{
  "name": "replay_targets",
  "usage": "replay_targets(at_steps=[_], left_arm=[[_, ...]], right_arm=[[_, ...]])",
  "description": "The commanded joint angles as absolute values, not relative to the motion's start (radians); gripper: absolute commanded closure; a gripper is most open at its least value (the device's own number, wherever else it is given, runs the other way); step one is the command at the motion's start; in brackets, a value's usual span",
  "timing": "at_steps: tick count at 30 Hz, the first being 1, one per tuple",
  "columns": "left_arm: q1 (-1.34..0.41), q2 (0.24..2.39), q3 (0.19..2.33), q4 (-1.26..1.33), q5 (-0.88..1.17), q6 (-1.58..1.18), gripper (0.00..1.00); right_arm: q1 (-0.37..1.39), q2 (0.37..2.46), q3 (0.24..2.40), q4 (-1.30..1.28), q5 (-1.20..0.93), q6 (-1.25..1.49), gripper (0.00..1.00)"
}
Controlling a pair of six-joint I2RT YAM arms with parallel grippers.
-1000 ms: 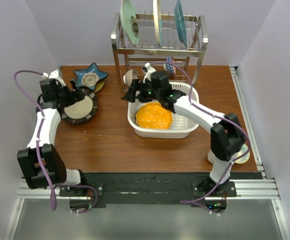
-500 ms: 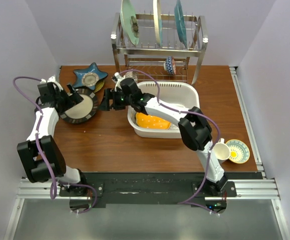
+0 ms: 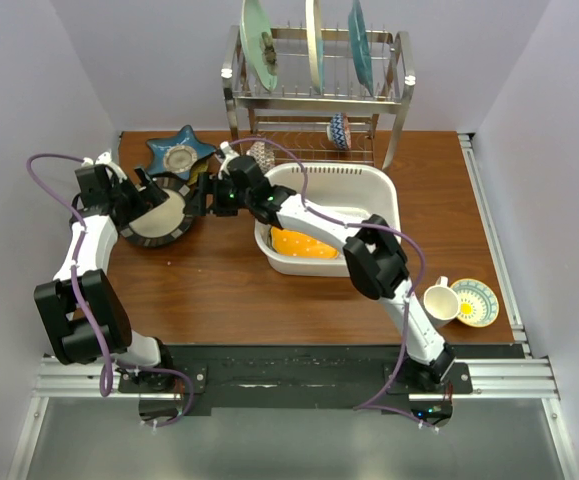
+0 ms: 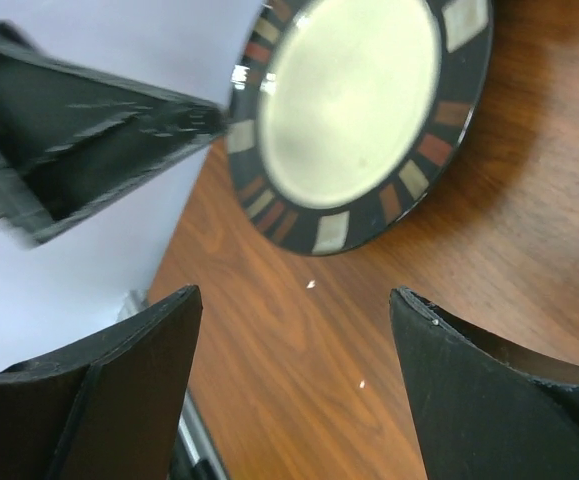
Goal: Place the plates into the plastic bin on the countertop
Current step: Pick up the plate at the center of the board.
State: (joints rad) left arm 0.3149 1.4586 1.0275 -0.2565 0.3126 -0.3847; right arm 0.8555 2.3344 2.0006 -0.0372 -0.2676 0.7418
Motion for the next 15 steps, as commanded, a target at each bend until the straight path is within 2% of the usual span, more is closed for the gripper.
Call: replay_targets(at_steps=[1, 4, 7, 15], left_arm=[[0.325, 1.445, 1.012, -0.216, 0.353, -0.408, 0.02], [0.325, 1.44, 1.009, -0.209, 0.357, -0.411, 0.02], [0.325, 1.433, 1.015, -0.21, 0.364, -0.41, 0.02], [0.328, 1.419, 1.015, -0.209, 0.362, -0.397, 0.02]], right_arm=[[0.885, 2.405, 2.08, -0.049, -0.177, 0.779, 0.23], [0.885, 2.45, 2.16, -0.103, -0.153, 0.788, 0.3], [0.887, 2.465, 2.161, -0.103, -0.135, 0.793, 0.33], [0.885, 2.539, 2.209, -0.091, -0.115, 0.815, 0.34]])
